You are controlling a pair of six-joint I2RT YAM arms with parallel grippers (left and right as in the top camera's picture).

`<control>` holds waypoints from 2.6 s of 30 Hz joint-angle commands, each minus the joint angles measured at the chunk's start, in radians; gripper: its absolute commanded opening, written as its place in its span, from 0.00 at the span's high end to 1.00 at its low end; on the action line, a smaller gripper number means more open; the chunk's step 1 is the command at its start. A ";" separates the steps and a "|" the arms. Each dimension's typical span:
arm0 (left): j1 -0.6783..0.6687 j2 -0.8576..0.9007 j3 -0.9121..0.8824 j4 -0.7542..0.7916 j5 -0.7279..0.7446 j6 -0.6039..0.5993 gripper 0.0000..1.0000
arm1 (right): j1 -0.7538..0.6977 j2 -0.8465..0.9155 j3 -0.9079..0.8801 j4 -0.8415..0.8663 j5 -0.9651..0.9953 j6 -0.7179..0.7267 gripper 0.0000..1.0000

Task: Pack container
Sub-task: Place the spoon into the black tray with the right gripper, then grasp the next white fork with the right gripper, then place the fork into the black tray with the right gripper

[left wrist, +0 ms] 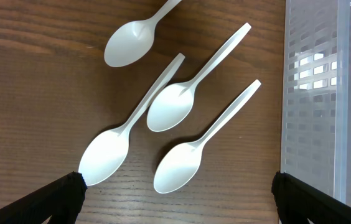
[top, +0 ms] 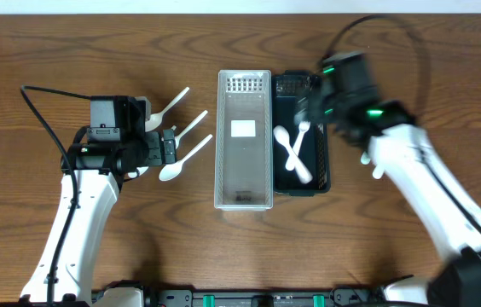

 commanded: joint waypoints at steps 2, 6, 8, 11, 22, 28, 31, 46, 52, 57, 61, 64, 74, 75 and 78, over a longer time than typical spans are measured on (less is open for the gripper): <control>0.004 0.008 0.014 -0.003 0.006 0.010 0.02 | -0.213 -0.051 0.021 -0.068 0.101 0.002 0.19; 0.004 0.008 0.014 -0.003 0.006 0.010 0.02 | -0.362 0.007 -0.022 -0.108 0.100 0.031 0.21; 0.004 0.008 0.014 -0.003 0.006 0.010 0.02 | -0.415 0.052 -0.044 -0.113 0.082 0.039 0.23; 0.004 0.008 0.014 -0.003 0.006 0.010 0.02 | -0.466 0.130 -0.054 -0.130 0.068 0.068 0.30; 0.004 0.008 0.014 -0.003 0.006 0.010 0.02 | -0.476 0.334 -0.054 -0.129 0.009 0.087 0.42; 0.004 0.008 0.014 -0.003 0.006 0.010 0.02 | -0.476 0.405 -0.054 -0.135 0.010 0.098 0.51; 0.004 0.008 0.014 -0.003 0.006 0.010 0.02 | -0.476 0.418 -0.055 -0.137 0.014 0.098 0.58; 0.004 0.008 0.014 -0.003 0.006 0.010 0.02 | -0.472 0.360 -0.036 -0.153 0.069 0.079 0.99; 0.004 0.008 0.014 -0.003 0.006 0.010 0.02 | -0.394 0.101 0.058 -0.194 -0.097 0.038 0.99; 0.004 0.008 0.014 -0.003 0.006 0.010 0.02 | -0.226 -0.084 0.072 -0.125 -0.147 0.061 0.98; 0.004 0.008 0.014 -0.003 0.006 0.010 0.02 | -0.060 -0.082 0.065 -0.111 -0.080 0.072 0.99; 0.004 0.008 0.014 -0.003 0.006 0.010 0.02 | 0.051 -0.009 0.039 -0.111 -0.012 0.080 0.99; 0.004 0.008 0.014 -0.003 0.006 0.010 0.02 | 0.149 0.291 0.034 -0.020 0.007 0.044 0.66; 0.004 0.008 0.014 -0.003 0.006 0.010 0.02 | 0.144 0.287 0.046 -0.019 0.007 0.030 0.55; 0.004 0.008 0.014 -0.003 0.006 0.010 0.02 | 0.112 0.234 0.108 -0.065 0.009 0.026 0.41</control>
